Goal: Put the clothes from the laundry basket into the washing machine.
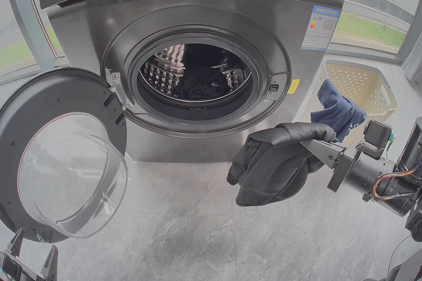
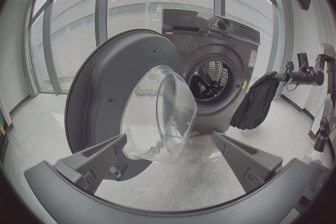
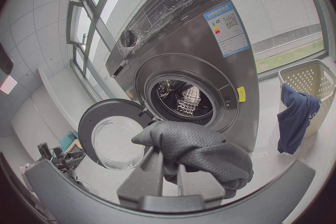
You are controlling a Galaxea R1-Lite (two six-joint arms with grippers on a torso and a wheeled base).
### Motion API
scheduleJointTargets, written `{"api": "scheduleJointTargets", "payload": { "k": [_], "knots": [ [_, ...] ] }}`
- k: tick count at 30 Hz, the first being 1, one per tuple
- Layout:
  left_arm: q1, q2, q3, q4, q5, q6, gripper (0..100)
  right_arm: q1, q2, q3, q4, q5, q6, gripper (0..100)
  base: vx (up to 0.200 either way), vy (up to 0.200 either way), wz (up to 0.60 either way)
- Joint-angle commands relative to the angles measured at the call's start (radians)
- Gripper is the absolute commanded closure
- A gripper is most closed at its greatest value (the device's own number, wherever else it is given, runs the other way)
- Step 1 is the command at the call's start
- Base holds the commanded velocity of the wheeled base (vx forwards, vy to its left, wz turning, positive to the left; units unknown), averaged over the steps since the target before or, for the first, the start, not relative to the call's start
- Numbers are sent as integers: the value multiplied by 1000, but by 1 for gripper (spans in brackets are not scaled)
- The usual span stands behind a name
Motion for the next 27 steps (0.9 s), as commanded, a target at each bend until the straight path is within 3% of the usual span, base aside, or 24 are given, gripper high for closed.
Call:
{"api": "scheduleJointTargets", "payload": {
  "k": [1, 7, 13, 27],
  "knots": [
    [0, -5, 13, 0, 2, 0, 0, 0, 0, 0, -1, 1, 0, 100, 0, 0, 0],
    [3, -7, 12, 0, 2, 0, 0, 2, 0, 0, -1, 1, 0, 100, 0, 0, 0],
    [3, -7, 13, 0, 0, 0, 0, 3, 1, 0, -1, 1, 0, 100, 0, -200, 0],
    [3, -7, 13, 0, 0, 0, 0, 5, 1, 0, -1, 1, 2, 100, 0, 0, 0]
  ]
}}
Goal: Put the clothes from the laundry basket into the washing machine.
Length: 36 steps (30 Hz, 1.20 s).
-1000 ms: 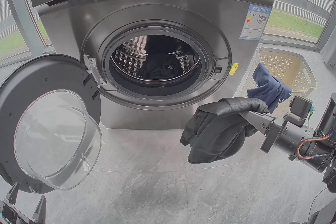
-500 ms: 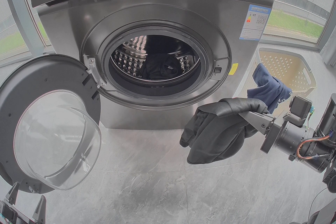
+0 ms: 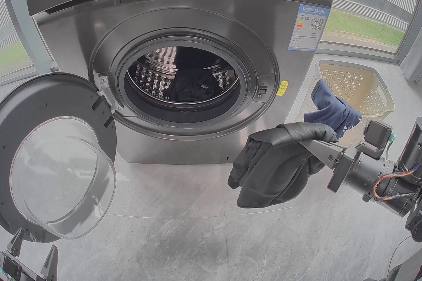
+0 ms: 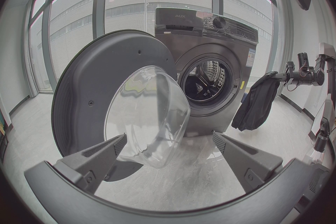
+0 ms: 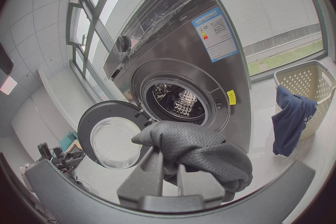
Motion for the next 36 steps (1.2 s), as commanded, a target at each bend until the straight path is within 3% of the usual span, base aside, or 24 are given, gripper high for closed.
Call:
{"api": "scheduleJointTargets", "payload": {
  "k": [1, 22, 28, 36],
  "knots": [
    [0, -7, 13, 0, 0, 0, 0, 1, 1, 0, 0, 1, 0, 100, 0, 0, 0],
    [-2, -6, 13, 0, 2, 0, 0, 3, 1, 8, 0, 1, 0, 100, 0, 0, 0],
    [-2, -7, 13, 0, 2, 0, 0, 3, 1, 8, 0, 1, 0, 100, 0, 200, 0],
    [-2, -7, 13, 0, 0, 1, 0, 3, 1, 8, 1, 1, 0, 100, 0, 0, 0]
  ]
}}
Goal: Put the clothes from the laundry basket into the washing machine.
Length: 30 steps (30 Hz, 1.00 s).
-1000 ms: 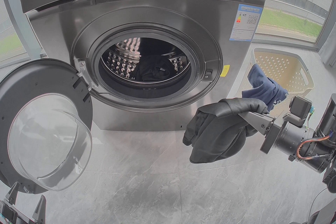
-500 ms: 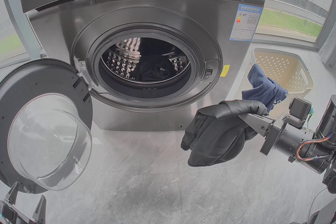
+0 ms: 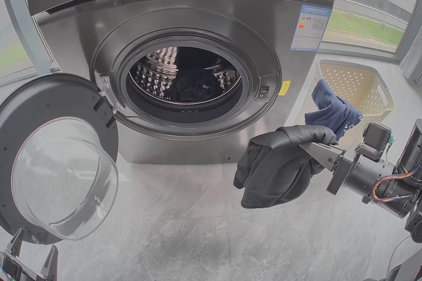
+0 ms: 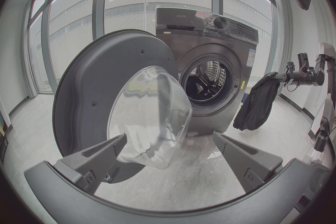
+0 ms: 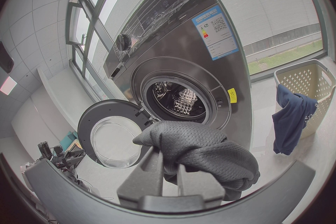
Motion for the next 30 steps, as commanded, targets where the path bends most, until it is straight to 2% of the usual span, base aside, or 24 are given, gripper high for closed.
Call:
{"api": "scheduleJointTargets", "payload": {
  "k": [1, 7, 13, 16, 22, 23, 25, 30],
  "knots": [
    [0, -7, 13, 0, -1, 0, 0, 1, 1, 0, 1, 0, 0, 100, 0, 0, 0],
    [-2, -4, 12, 0, -1, 0, 0, 1, 2, 0, 1, 0, 0, 100, 0, 0, 0],
    [0, -7, 12, 0, 0, 0, 0, 2, 2, 4, 1, 0, 0, 100, 200, 0, 0],
    [3, -10, 12, -2, 0, 0, 0, 2, 15, 4, -1, 0, -1, 100, 0, 0, 0],
    [5, -13, 16, -6, 0, 24, 0, 40, 35, 1, -4, -11, -32, 100, 0, 0, 0],
    [9, -15, 16, -5, 0, 37, 0, 71, 38, 4, -2, -44, -38, 100, 0, 0, 0],
    [9, -15, 16, -5, 0, 35, 0, 100, 39, 3, -2, -81, -40, 100, 0, 0, 0],
    [9, -15, 16, -6, -3, 38, 0, 146, 45, -12, -4, -90, -38, 100, 0, 0, 0]
  ]
}}
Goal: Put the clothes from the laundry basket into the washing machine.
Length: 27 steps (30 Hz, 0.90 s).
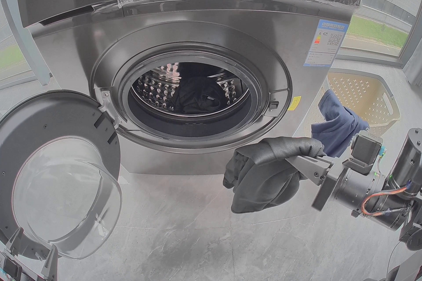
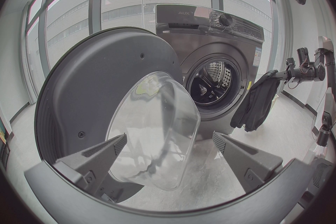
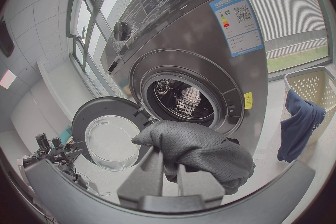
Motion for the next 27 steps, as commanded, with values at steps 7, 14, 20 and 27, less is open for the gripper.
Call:
{"api": "scheduleJointTargets", "payload": {
  "k": [7, 14, 20, 27],
  "knots": [
    [2, -15, 16, 1, 0, -11, 0, 81, 64, -59, -17, 0, 3, 100, 0, 0, 0],
    [12, 19, -153, -124, -47, -45, 0, 111, 149, -85, -107, -11, -3, 100, 0, 0, 0],
    [15, 292, -355, -122, -383, -57, 0, 111, 208, -201, -120, -13, -5, 100, 0, 0, 0],
    [-38, 657, -426, -210, -527, -45, 0, 111, 301, -373, -112, -49, 6, 100, 0, 0, 0]
  ]
}}
